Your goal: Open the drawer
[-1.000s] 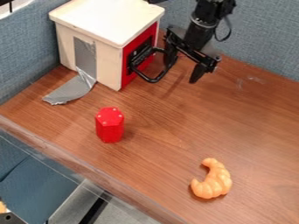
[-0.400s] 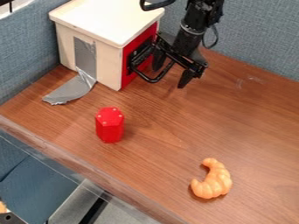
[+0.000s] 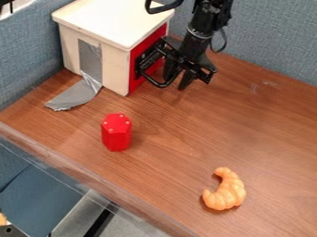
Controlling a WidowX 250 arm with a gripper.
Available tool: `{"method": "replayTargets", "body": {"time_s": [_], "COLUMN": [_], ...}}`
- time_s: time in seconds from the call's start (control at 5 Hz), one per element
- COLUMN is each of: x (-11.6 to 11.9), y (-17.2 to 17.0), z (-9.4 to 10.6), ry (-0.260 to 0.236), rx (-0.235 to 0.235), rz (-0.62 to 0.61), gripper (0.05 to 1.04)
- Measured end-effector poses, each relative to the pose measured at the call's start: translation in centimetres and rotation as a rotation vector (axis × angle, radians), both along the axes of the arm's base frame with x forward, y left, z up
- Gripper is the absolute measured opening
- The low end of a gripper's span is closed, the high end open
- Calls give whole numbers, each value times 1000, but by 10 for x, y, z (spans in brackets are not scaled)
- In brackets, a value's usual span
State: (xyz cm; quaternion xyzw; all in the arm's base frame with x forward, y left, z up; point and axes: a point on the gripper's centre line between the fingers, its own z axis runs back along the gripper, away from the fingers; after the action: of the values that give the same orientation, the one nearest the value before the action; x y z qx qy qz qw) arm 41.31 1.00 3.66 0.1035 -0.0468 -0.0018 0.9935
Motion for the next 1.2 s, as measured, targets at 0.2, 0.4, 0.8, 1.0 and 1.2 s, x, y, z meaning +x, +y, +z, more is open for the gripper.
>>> {"method": "replayTargets", "body": {"time_s": [0.2, 0.4, 0.8, 1.0, 1.2], "x": [-1, -1, -5, -7, -8], "y": [0, -8, -34, -45, -48], "z": [1, 2, 4, 4, 4], "ry": [7, 17, 43, 51, 57], "rx": [-23, -65, -129, -149, -162], "rz": [16, 31, 22, 11, 13], "gripper": [170, 129, 128, 128, 128]}}
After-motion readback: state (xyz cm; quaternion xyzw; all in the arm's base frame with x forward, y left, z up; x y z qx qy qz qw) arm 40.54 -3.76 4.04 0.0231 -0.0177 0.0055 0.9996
